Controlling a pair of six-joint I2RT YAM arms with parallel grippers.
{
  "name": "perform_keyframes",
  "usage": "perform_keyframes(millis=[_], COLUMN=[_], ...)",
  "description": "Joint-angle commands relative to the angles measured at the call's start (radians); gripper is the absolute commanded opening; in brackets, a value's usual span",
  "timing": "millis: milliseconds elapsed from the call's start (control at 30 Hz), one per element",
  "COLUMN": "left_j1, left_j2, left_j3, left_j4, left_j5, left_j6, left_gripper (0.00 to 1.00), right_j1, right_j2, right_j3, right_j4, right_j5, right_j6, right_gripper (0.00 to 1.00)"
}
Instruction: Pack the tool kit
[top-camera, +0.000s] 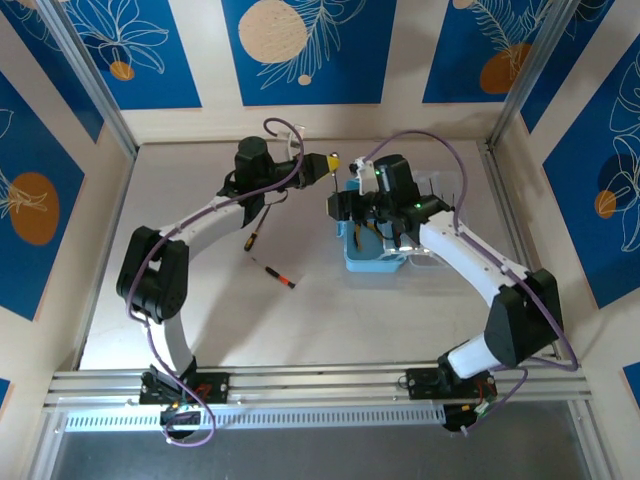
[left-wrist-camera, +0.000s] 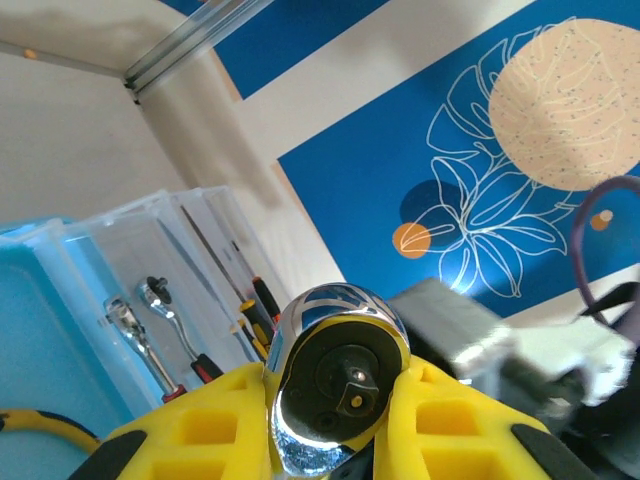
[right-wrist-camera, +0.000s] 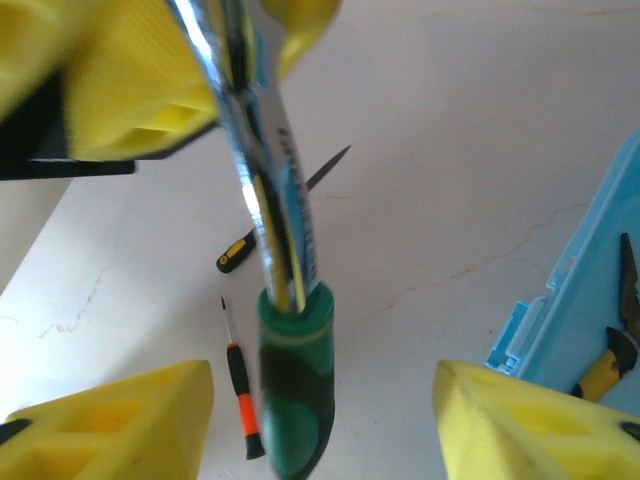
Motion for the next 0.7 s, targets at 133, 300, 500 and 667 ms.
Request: perform_keyframes(millis=[133,300,500,667], left_j1=[-0.015,-0.018,0.004,0.086], left_j2=[-0.003,0.009,-0.003,-0.09], left_j3=[-0.031,-0.064,-0.032,0.086], left_j4=[0.136,0.153,-0.046,-0.682], left_j5=[0.036,0.047,0.061,-0.223], left_j6=[-0.052,-0.06,0.078,0.587], left_gripper=[0.0,0.0,0.55,1.0], right_j1=[0.024,0.025,0.004,-0.082], right_j2=[0.011,-0.023,-0.087,-0.172], right_j3=[0.038,0.017,0.013,-0.001], right_j4=[0.111,0.12,0.021,-0.14], right_j5=[0.06,0.09,0.119,0.155], right_j6=[0.045,0.042,0.008,-0.027], right_gripper=[0.32,0.0,0.0,0.0])
